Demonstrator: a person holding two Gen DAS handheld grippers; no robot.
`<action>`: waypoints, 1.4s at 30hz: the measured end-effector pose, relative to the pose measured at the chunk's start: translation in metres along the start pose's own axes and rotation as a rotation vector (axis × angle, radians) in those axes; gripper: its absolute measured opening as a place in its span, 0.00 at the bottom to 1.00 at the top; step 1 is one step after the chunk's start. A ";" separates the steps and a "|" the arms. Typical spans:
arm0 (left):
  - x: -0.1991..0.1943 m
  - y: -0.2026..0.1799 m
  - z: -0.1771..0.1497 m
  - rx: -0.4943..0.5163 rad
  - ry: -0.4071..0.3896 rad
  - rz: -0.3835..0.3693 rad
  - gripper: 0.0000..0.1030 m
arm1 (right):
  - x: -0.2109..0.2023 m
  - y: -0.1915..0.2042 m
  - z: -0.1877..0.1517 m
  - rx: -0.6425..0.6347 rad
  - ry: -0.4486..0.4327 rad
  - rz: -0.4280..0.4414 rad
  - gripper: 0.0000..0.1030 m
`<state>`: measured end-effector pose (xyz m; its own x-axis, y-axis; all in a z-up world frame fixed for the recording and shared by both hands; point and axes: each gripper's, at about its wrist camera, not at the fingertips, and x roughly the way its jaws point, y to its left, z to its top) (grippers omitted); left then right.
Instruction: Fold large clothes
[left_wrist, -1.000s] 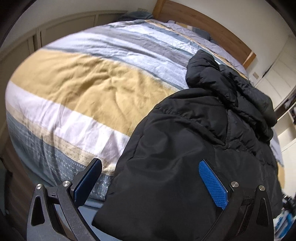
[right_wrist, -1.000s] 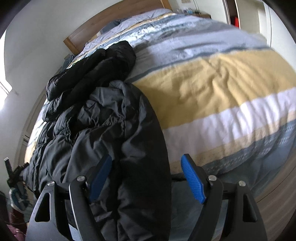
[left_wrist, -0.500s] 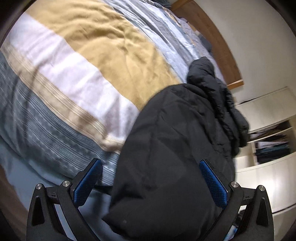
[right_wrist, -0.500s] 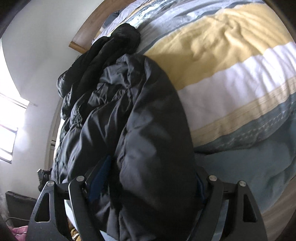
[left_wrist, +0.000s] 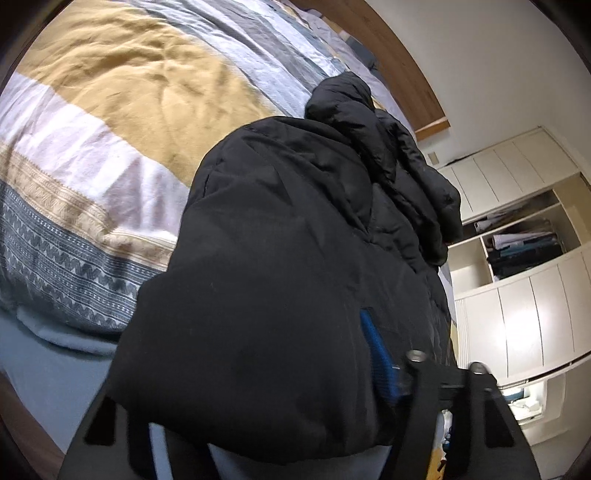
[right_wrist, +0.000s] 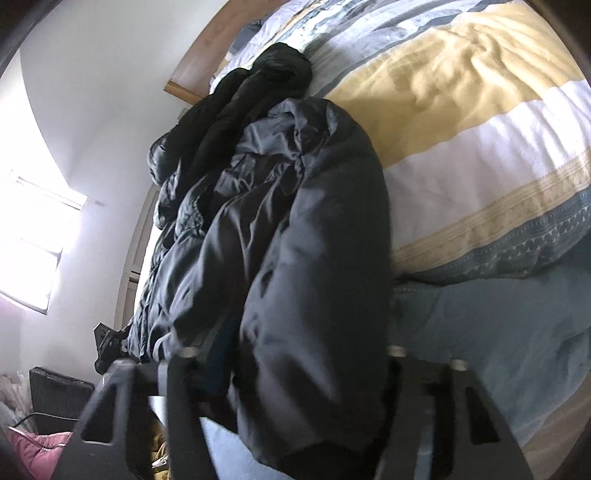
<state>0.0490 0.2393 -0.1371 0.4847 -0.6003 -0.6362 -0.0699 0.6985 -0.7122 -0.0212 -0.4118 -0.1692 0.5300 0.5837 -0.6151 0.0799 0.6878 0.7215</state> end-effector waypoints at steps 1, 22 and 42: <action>0.001 -0.002 0.000 0.004 0.002 0.001 0.48 | 0.000 0.000 -0.001 -0.003 -0.002 0.007 0.33; -0.048 -0.111 0.111 -0.009 -0.168 -0.245 0.11 | -0.052 0.084 0.126 -0.102 -0.335 0.348 0.13; 0.139 -0.161 0.407 -0.173 -0.222 -0.162 0.17 | 0.107 0.092 0.423 0.164 -0.488 0.128 0.13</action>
<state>0.4830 0.2018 0.0100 0.6786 -0.5851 -0.4440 -0.1145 0.5128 -0.8509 0.3999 -0.4688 -0.0340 0.8724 0.3629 -0.3273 0.0990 0.5247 0.8455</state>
